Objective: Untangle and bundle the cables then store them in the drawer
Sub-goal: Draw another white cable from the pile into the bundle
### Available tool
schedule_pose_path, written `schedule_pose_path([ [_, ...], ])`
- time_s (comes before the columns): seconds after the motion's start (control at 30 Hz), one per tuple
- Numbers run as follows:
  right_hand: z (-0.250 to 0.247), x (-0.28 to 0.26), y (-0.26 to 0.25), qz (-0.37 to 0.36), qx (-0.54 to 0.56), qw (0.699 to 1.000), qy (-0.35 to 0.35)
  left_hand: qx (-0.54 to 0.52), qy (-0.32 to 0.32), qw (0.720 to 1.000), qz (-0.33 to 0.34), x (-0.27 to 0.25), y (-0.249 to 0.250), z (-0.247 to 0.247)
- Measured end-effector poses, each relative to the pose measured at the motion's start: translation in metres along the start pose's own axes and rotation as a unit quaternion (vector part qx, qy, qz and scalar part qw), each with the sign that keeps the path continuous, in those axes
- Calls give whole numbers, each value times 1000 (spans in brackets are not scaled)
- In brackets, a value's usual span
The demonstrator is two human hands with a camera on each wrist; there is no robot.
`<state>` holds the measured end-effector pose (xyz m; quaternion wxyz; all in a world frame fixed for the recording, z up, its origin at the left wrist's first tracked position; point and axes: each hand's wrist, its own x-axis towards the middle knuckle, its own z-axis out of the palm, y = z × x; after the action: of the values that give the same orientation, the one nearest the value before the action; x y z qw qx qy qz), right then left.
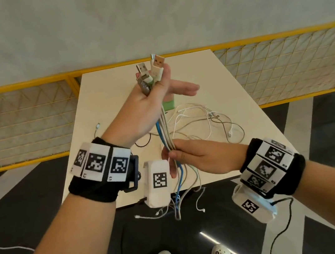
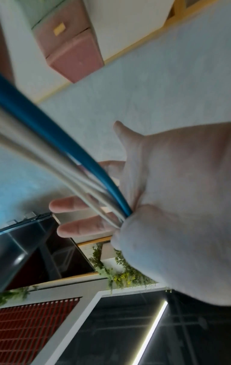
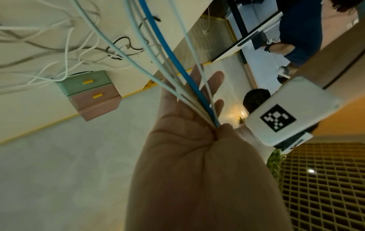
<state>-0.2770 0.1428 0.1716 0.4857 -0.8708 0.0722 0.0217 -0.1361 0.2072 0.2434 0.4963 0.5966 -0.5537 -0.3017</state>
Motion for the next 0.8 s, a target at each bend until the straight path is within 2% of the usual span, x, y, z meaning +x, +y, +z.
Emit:
schedule_pose_path([
  [0.07, -3, 3, -3, -6, 1, 999, 40, 19, -24, 1000, -6, 1, -5, 1],
  [0.13, -10, 9, -10, -33, 38, 992, 114, 55, -42, 997, -20, -1, -10, 8],
  [0.2, -13, 14, -16, -49, 71, 984, 156, 51, -41, 997, -45, -4, -12, 13],
  [0.3, -6, 17, -22, -38, 138, 975, 170, 7, -4, 999, -37, -4, -14, 14],
  [0.37, -2, 17, -22, -46, 203, 962, 177, -82, 40, 996, -19, -5, -15, 11],
  [0.43, -2, 16, -19, -53, 220, 959, 172, -169, 62, 984, -14, -6, -16, 9],
  [0.57, -5, 16, -18, -72, 256, 954, 138, -142, 61, 988, -2, -8, -13, 16],
  [0.67, -6, 17, -21, -81, 293, 944, 131, -123, 46, 991, 17, -7, -15, 17],
  [0.8, -8, 15, -23, -70, 296, 944, 126, -115, 46, 992, 29, -6, -13, 15],
])
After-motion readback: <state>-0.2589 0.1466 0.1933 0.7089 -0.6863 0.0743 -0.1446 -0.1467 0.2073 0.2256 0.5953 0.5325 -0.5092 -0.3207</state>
